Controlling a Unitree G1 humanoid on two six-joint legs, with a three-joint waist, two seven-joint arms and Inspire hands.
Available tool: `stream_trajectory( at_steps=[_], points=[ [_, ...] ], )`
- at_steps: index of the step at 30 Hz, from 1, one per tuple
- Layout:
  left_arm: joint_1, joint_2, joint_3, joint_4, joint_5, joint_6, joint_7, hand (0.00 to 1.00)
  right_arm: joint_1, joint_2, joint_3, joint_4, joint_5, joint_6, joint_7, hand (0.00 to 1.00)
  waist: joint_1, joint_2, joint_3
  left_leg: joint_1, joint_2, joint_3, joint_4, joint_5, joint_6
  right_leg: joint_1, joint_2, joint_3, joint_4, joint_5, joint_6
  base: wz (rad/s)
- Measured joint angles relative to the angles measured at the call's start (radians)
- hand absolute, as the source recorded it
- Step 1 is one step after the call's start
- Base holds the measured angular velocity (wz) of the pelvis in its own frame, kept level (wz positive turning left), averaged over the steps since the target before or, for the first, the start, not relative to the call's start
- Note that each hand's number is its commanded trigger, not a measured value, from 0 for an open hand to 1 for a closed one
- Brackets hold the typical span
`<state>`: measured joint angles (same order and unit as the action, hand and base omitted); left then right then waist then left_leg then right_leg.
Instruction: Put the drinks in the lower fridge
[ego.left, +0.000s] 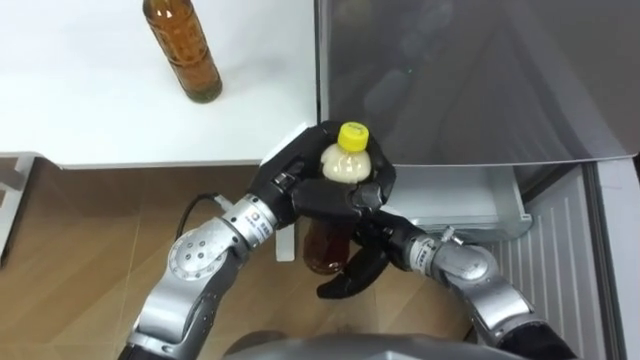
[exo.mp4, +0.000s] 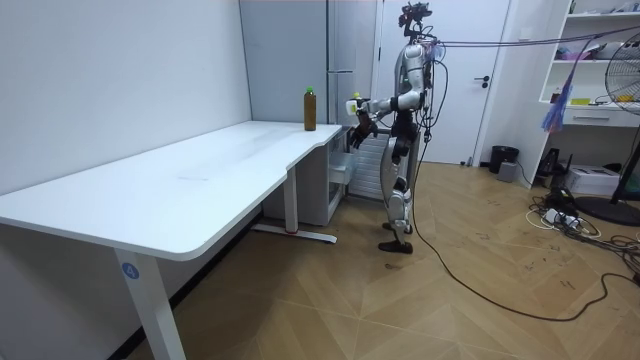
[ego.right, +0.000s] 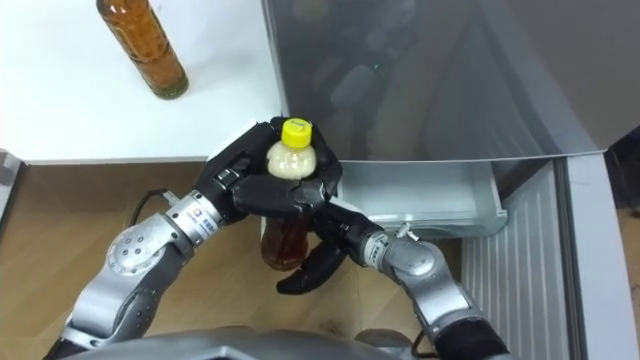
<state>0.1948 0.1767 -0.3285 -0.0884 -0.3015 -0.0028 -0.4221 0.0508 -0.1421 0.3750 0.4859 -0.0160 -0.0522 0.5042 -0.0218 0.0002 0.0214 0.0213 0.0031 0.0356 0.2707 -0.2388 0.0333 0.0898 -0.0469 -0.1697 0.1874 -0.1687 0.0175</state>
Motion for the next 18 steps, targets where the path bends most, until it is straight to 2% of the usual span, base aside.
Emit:
stream_trajectory(
  at_steps=[5,11,12,13,14,18],
  points=[
    [-0.026,0.001,0.001,0.0,0.0,-0.003,0.023,1.0,0.0,-0.003,0.022,0.003,0.08,0.0,0.002,1.0,0.0,-0.007,-0.0002,0.002,-0.002,-0.004,0.003,0.001,0.001,0.0,-0.002,0.0,-0.001,0.0,0.0,0.02],
    [-0.028,0.0,0.0,0.0,0.0,-0.015,0.027,1.0,0.005,-0.006,0.038,0.005,0.097,0.007,0.018,1.0,-0.001,-0.013,0.0022,0.006,-0.001,-0.003,-0.003,0.0,0.001,0.009,-0.001,-0.001,-0.003,0.0,0.0,0.0],
    [-0.028,0.0,-0.001,0.0,0.0,-0.021,0.027,1.0,0.005,-0.005,0.038,0.005,0.099,0.011,0.022,0.66,-0.001,-0.013,0.0023,0.005,-0.001,-0.003,-0.007,0.0,0.001,0.009,-0.001,-0.001,-0.003,0.0,0.0,0.0],
    [-0.028,0.001,-0.007,0.0,0.001,-0.025,0.027,1.0,0.005,-0.004,0.038,0.005,0.099,0.011,0.024,0.46,-0.001,-0.013,0.0022,0.006,-0.001,-0.003,-0.008,0.0,0.001,0.009,-0.001,-0.001,-0.003,0.0,0.0,0.0],
    [-0.028,0.001,-0.01,0.0,0.001,-0.025,0.027,1.0,0.005,-0.005,0.037,0.005,0.1,0.011,0.032,0.0,-0.001,-0.013,0.0022,0.006,-0.001,-0.003,-0.009,0.0,0.001,0.009,0.0,0.0,-0.003,0.0,0.0,0.0],
    [-0.028,0.004,-0.011,0.0,0.001,-0.028,0.027,1.0,0.006,-0.006,0.04,0.005,0.122,0.011,0.044,0.0,0.0,-0.013,0.002,0.006,-0.001,-0.002,-0.009,0.0,0.001,0.008,0.001,0.0,-0.003,0.0,0.0,0.0]
  ],
)
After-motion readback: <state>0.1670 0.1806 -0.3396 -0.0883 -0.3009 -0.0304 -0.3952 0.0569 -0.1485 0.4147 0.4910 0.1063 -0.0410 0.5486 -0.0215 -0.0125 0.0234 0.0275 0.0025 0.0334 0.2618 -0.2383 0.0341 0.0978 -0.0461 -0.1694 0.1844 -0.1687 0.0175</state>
